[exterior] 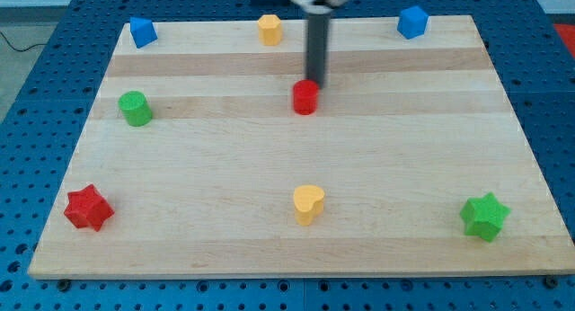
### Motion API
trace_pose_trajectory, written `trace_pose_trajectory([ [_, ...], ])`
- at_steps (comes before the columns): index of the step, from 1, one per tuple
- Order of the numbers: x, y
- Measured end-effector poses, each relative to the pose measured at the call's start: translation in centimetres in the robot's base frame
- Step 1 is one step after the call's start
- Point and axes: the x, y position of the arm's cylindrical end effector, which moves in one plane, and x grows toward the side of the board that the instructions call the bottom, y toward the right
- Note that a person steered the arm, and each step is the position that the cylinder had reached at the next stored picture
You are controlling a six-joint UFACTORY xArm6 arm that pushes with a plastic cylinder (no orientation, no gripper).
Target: Place the arm to the bottom right
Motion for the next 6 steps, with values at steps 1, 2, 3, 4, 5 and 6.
trace_pose_trajectory([
  [1, -0.2, 1.1],
  [2, -0.4, 10.6],
  [3, 2.4, 20.1],
  [4, 9.5, 25.7],
  [5, 16.2, 29.2],
  [6, 22.8, 29.7],
])
